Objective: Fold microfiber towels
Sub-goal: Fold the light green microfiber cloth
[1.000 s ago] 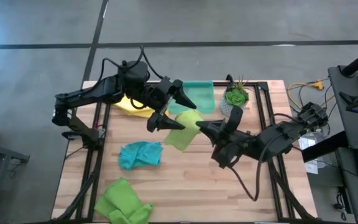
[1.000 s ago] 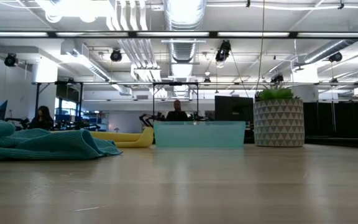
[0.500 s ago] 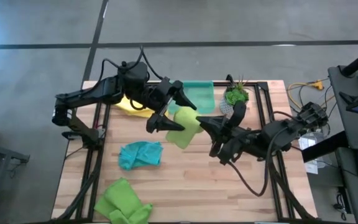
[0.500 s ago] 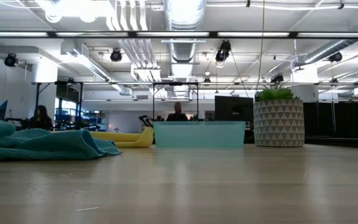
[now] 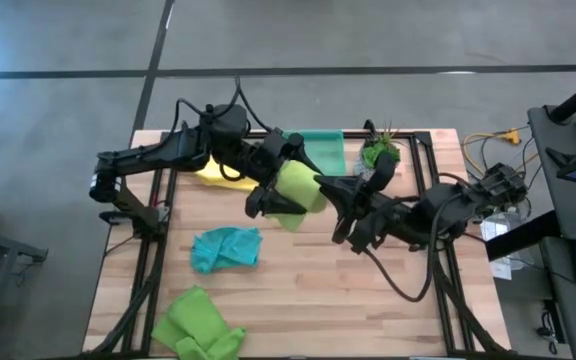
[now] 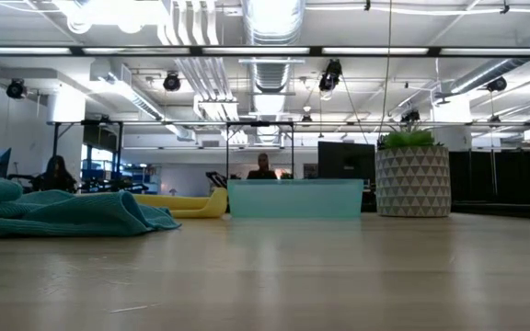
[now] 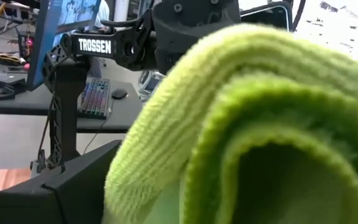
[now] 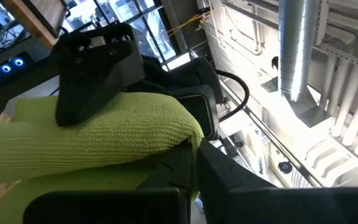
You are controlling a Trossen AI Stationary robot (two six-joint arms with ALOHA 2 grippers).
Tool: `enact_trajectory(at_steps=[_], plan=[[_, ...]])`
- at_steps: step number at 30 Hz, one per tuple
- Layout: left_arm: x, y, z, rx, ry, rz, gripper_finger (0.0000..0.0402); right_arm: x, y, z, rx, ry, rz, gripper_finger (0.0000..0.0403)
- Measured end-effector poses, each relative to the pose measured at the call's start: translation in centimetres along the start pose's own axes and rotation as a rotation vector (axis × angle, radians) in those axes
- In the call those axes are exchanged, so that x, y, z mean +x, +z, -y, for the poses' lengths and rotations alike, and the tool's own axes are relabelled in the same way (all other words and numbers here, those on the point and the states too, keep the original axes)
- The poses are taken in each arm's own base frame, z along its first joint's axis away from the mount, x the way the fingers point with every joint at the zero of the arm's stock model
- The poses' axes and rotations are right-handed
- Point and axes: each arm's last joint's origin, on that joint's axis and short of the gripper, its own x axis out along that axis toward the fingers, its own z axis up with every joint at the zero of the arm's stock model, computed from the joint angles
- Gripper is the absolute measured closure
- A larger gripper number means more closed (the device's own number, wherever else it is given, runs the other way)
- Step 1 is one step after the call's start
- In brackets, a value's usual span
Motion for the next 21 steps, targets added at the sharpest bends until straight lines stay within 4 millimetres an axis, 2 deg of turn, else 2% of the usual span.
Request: enact_trajectory(at_steps=[13, 21], plan=[[0.0, 0.3, 0.1, 0.017, -0.006, 0.027, 0.0004, 1.2, -0.8, 0.7, 0.020, -0.057, -0.016, 0.0394], [0.0, 0.3, 0.0, 0.019, 0.001, 0.027, 0.0004, 2.3, -0.8, -0.2, -0.010, -0.070, -0.010, 0.0394]])
